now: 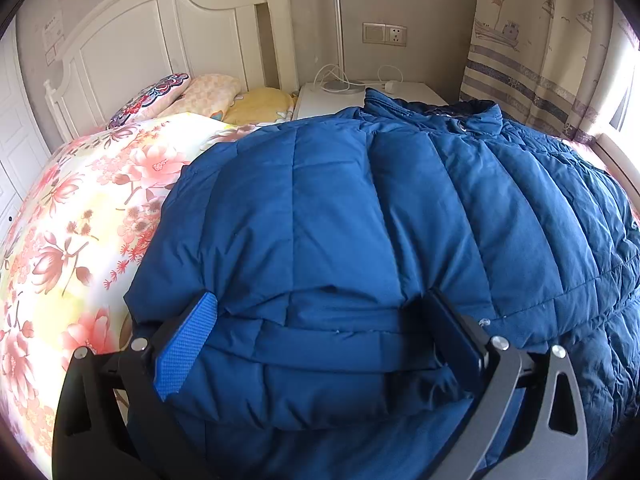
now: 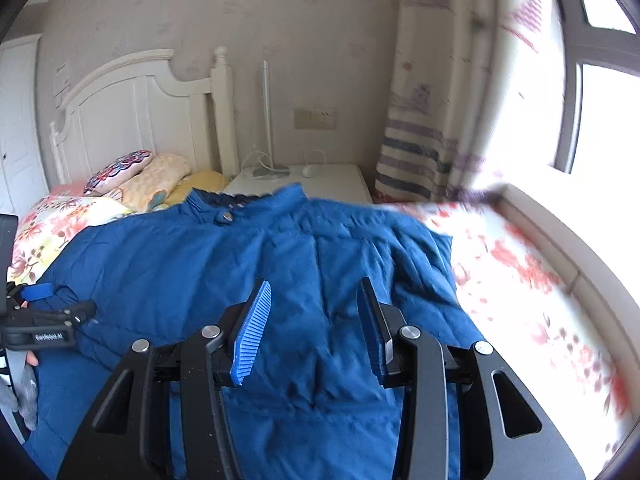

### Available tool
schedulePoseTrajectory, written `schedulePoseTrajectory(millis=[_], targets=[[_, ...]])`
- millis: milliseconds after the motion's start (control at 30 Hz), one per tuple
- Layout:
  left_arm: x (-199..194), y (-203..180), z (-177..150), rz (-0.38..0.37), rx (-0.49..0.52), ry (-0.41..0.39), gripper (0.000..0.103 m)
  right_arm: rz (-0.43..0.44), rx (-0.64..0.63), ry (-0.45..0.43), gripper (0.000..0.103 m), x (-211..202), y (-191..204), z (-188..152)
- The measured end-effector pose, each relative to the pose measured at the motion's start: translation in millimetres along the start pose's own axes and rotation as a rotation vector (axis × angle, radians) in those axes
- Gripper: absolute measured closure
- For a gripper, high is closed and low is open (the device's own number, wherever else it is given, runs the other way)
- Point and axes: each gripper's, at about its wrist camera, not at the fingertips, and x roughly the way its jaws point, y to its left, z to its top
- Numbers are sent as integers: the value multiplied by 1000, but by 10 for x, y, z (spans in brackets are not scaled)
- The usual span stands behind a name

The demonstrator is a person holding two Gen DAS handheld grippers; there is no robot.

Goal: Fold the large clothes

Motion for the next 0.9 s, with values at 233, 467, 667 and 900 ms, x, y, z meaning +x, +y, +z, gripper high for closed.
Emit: schedulePoseTrajectory(millis=[233,467,667,900], targets=[[0,2,1,1,0,0,2,-2,-86,142,16,633,220,349],[0,6,0,-2,-3,-1,2,17,-13,249,13,775,97,220],[2,11,2,-1,-4,0,2,83,-166,181,10,316,361,-51],[-97,88,-14,-14,-43,-42,3,90,-146,272,9,258,319,-120]])
